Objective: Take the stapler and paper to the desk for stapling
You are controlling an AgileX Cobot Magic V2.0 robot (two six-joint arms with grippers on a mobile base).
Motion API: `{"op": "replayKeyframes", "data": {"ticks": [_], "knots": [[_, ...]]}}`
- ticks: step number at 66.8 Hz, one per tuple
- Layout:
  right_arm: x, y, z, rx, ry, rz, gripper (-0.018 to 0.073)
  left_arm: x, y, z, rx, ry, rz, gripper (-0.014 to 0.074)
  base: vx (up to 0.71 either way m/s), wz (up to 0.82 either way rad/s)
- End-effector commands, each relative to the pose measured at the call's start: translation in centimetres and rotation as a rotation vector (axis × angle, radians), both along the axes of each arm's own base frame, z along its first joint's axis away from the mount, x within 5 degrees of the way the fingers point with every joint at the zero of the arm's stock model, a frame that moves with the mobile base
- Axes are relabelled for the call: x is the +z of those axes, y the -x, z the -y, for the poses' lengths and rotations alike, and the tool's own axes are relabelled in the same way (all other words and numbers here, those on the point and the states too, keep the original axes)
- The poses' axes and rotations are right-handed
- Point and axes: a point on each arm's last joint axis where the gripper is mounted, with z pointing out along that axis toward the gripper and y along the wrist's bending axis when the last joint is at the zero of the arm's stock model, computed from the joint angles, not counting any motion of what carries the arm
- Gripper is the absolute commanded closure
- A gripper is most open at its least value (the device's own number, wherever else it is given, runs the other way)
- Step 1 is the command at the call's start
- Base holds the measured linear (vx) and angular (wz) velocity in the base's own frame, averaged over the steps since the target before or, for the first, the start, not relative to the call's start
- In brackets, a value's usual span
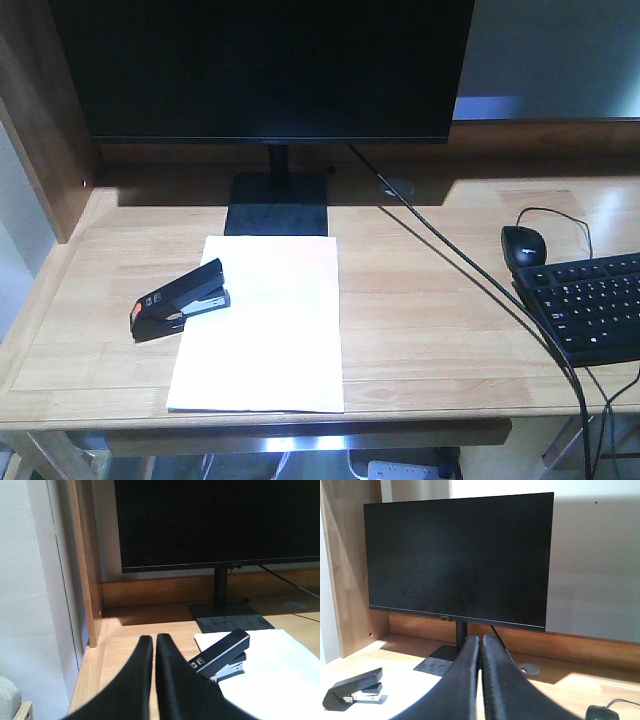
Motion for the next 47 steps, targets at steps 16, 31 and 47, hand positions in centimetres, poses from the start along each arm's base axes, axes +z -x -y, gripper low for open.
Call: {"op": "replayKeyframes", "data": {"ticks": [16, 31, 47], "knots": [[0.9, 0.1, -0.1, 0.010, -0.024, 0.018, 0.0568, -0.2, 0.0, 0.0, -0.002, 0.017, 0.064, 0.0603, 0.00, 0.00], [0.2, -0.1, 0.6, -0.142, 0.172, -0.002, 0.0568, -0.2, 0.0, 0.0, -0.002, 0.017, 0.064, 0.0603, 0.00, 0.00], [0.8, -0.1, 1.1, -0.278, 0.197, 0.069, 0.0568, -0.2, 0.0, 0.0, -0.002, 0.017, 0.064, 0.0603, 0.00, 0.00]]}}
